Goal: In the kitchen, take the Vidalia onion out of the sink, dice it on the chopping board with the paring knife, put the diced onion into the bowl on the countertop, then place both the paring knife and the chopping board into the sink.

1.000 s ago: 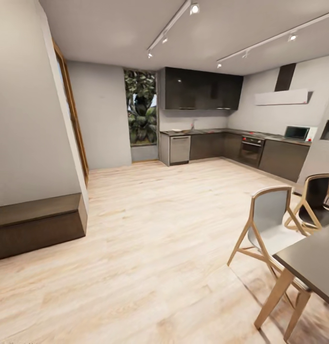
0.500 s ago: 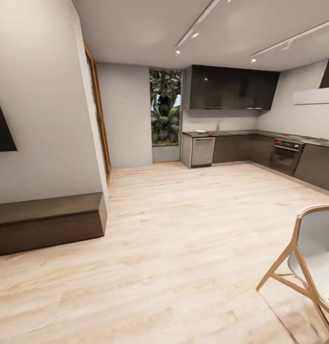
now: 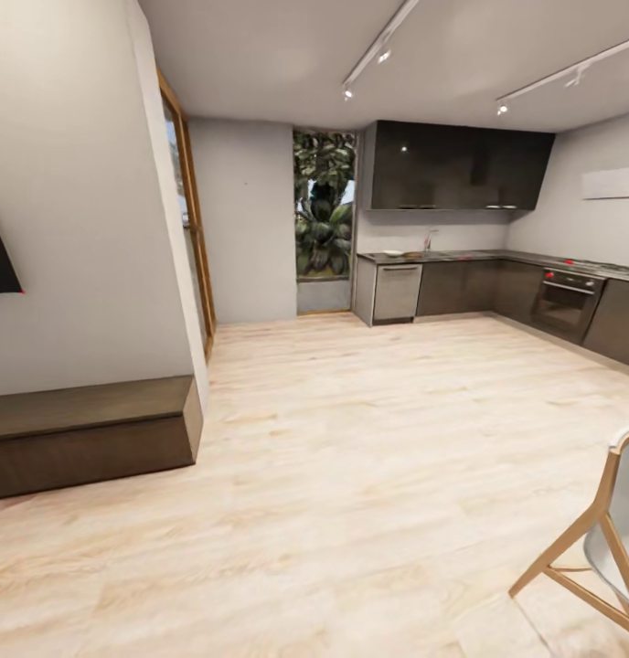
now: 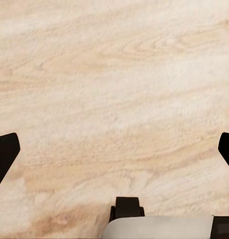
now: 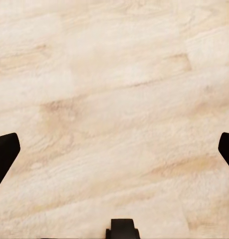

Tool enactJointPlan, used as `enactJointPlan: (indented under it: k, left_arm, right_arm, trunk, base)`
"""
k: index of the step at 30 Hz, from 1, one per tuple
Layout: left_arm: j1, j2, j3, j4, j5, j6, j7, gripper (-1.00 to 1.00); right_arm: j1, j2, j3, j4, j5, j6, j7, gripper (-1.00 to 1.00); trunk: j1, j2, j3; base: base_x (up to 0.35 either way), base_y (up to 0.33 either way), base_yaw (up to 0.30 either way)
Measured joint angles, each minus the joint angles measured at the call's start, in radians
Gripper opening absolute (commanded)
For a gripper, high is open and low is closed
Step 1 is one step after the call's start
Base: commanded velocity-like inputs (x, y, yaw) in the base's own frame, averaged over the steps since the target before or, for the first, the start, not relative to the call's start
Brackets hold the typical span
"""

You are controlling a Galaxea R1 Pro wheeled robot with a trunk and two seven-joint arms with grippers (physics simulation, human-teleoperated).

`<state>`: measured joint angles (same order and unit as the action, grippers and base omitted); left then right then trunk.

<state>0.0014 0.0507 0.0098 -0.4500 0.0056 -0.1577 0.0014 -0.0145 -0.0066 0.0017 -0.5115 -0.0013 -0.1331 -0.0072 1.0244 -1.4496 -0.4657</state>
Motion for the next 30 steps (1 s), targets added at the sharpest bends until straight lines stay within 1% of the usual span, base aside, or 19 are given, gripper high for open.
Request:
enactJointPlan:
  k: [10, 30]
  left_arm:
    - [0.0, 0.0, 0.0, 0.001, 0.0, 0.0, 0.0, 1.0]
    - [0.0, 0.001, 0.0, 0.0, -0.001, 0.0, 0.0, 1.0]
  right_arm:
    - [0.0, -0.001, 0.0, 0.0, 0.0, 0.0, 0.0, 1.0]
    - [0.0, -0.001, 0.0, 0.0, 0.0, 0.001, 0.0, 1.0]
  trunk:
    - [0.0, 0.0, 0.0]
    - [0.0, 0.0, 0.0]
  base:
    - [0.324, -0.112, 0.0]
    - [0.324, -0.007, 0.0]
